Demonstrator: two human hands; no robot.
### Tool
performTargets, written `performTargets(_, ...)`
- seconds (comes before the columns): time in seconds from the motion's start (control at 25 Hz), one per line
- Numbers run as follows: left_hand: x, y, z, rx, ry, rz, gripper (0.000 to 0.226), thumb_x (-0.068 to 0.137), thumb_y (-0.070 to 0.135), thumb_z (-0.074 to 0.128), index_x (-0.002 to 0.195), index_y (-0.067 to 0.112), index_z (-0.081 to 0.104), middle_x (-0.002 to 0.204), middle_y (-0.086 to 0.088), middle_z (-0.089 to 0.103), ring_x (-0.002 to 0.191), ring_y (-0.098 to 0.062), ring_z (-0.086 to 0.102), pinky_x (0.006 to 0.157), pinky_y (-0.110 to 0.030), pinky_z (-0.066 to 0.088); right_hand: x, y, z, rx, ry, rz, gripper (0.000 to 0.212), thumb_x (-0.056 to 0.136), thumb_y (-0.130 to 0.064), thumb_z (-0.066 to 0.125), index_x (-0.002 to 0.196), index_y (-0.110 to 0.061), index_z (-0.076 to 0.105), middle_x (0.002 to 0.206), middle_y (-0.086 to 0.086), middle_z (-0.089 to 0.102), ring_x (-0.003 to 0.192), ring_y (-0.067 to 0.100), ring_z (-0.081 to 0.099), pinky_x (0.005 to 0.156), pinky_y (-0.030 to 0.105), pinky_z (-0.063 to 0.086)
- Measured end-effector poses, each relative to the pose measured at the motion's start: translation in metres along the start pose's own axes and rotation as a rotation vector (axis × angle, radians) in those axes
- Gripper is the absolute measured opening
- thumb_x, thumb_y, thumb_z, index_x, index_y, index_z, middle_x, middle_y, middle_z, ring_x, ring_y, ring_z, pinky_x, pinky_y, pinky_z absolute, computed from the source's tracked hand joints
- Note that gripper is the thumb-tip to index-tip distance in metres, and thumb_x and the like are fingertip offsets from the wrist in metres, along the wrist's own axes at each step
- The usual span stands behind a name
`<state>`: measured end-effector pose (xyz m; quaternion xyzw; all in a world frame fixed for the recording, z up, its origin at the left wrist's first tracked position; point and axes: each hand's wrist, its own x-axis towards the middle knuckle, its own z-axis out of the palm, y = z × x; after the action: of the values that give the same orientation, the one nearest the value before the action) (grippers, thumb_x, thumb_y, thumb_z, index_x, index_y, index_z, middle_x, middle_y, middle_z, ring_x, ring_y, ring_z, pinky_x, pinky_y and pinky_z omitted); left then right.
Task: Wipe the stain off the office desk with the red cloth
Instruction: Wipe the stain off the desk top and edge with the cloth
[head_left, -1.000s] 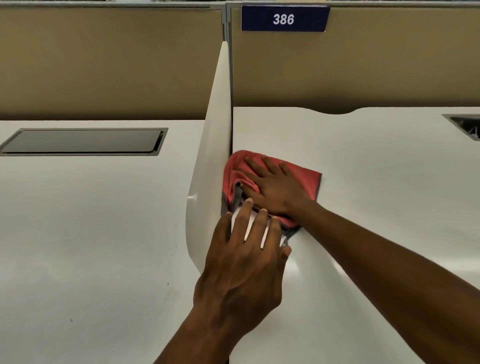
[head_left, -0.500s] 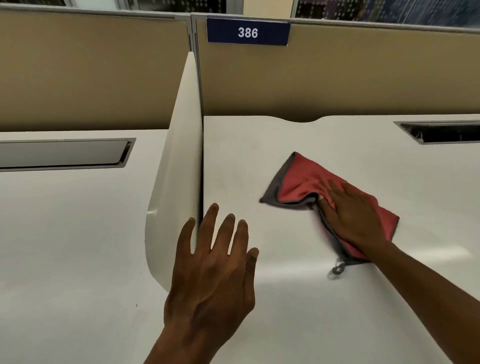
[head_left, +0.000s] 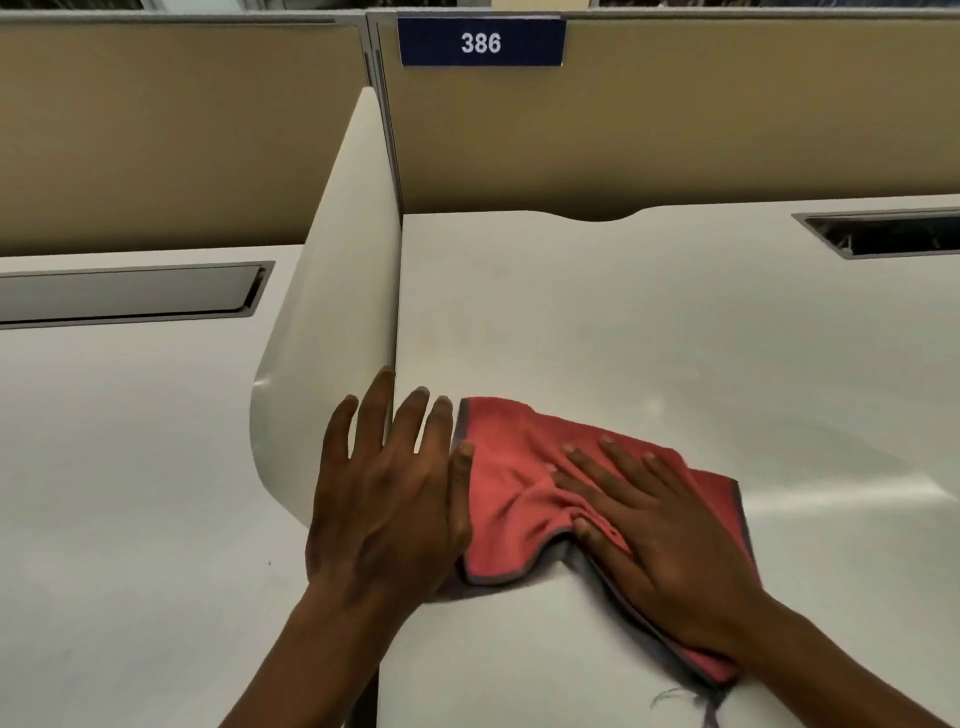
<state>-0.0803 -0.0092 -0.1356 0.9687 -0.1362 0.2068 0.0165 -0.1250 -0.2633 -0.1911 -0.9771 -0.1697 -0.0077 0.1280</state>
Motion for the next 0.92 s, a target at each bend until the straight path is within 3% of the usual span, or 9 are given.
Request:
performTargets(0.16, -0.003, -0.001, 0.007, 0.01, 0.021, -0.004, 0.045, 0.101, 0.037, 0.042, 0.13, 0.011, 0.064, 0.135, -0.011, 0.064, 0.142, -0.037, 0.043, 0.114, -0.054, 0.033, 0.019, 0.078, -0.029, -0.067, 0.119, 0.317, 0.065, 0.104, -0.057, 0.022, 0.16, -0.029, 0.04, 0.166, -0.001, 0.038, 0.155, 0.028, 0.033, 0.124, 0.054, 0.027)
performTargets(0.24, -0.004, -0.001, 0.009, 0.017, 0.018, -0.001, 0.046, 0.102, 0.038, 0.04, 0.131, 0.011, 0.063, 0.135, -0.011, 0.064, 0.143, -0.036, 0.042, 0.115, -0.053, 0.031, 0.062, 0.087, -0.035, -0.1, 0.149, 0.547, 0.063, 0.106, -0.054, 0.027, 0.161, -0.024, 0.038, 0.168, 0.007, 0.036, 0.154, 0.035, 0.032, 0.125, 0.053, 0.024)
performTargets(0.32, -0.003, -0.001, 0.01, 0.003, 0.012, -0.016, 0.045, 0.102, 0.037, 0.041, 0.13, 0.01, 0.063, 0.134, -0.011, 0.064, 0.143, -0.036, 0.041, 0.116, -0.053, 0.031, 0.103, 0.066, -0.026, -0.117, 0.119, 0.625, 0.058, 0.109, -0.05, 0.03, 0.164, -0.029, 0.03, 0.171, 0.006, 0.028, 0.155, 0.036, 0.027, 0.125, 0.053, 0.021)
performTargets(0.44, 0.0, 0.002, 0.008, -0.023, 0.023, -0.046, 0.045, 0.1, 0.036, 0.042, 0.129, 0.008, 0.063, 0.133, -0.013, 0.064, 0.142, -0.037, 0.042, 0.114, -0.053, 0.034, 0.111, 0.01, -0.001, -0.05, 0.032, 0.315, 0.06, 0.108, -0.056, 0.023, 0.164, -0.034, 0.023, 0.173, -0.003, 0.021, 0.158, 0.032, 0.02, 0.126, 0.054, 0.017)
performTargets(0.52, 0.0, 0.002, 0.008, -0.063, 0.052, -0.044, 0.046, 0.099, 0.035, 0.043, 0.127, 0.004, 0.063, 0.132, -0.018, 0.064, 0.141, -0.039, 0.041, 0.112, -0.052, 0.036, 0.07, -0.011, 0.011, -0.019, -0.016, 0.11, 0.061, 0.106, -0.063, 0.015, 0.163, -0.043, 0.023, 0.173, -0.012, 0.018, 0.161, 0.023, 0.012, 0.128, 0.051, 0.011)
performTargets(0.64, -0.002, -0.003, 0.008, -0.092, 0.077, -0.094, 0.05, 0.099, 0.037, 0.042, 0.128, 0.001, 0.062, 0.131, -0.023, 0.062, 0.144, -0.041, 0.035, 0.112, -0.052, 0.036, 0.004, 0.023, -0.001, 0.005, 0.007, 0.06, 0.057, 0.106, -0.063, 0.016, 0.16, -0.051, 0.028, 0.17, -0.017, 0.023, 0.159, 0.013, 0.015, 0.13, 0.045, 0.01)
performTargets(0.76, -0.001, 0.0, 0.008, -0.09, 0.07, -0.115, 0.053, 0.1, 0.04, 0.04, 0.129, 0.0, 0.061, 0.131, -0.025, 0.062, 0.145, -0.043, 0.033, 0.113, -0.055, 0.035, -0.049, 0.109, -0.033, -0.012, 0.175, 0.332, 0.059, 0.102, -0.054, 0.027, 0.155, -0.032, 0.041, 0.162, 0.003, 0.045, 0.151, 0.029, 0.042, 0.126, 0.052, 0.027)
performTargets(0.92, -0.006, 0.006, 0.01, -0.087, 0.046, -0.102, 0.052, 0.1, 0.038, 0.04, 0.125, -0.001, 0.063, 0.128, -0.025, 0.064, 0.142, -0.044, 0.037, 0.114, -0.055, 0.033, -0.108, 0.148, -0.065, -0.003, 0.221, 0.697, 0.079, 0.097, -0.062, 0.019, 0.157, -0.018, 0.044, 0.163, 0.01, 0.043, 0.151, 0.034, 0.039, 0.125, 0.055, 0.027)
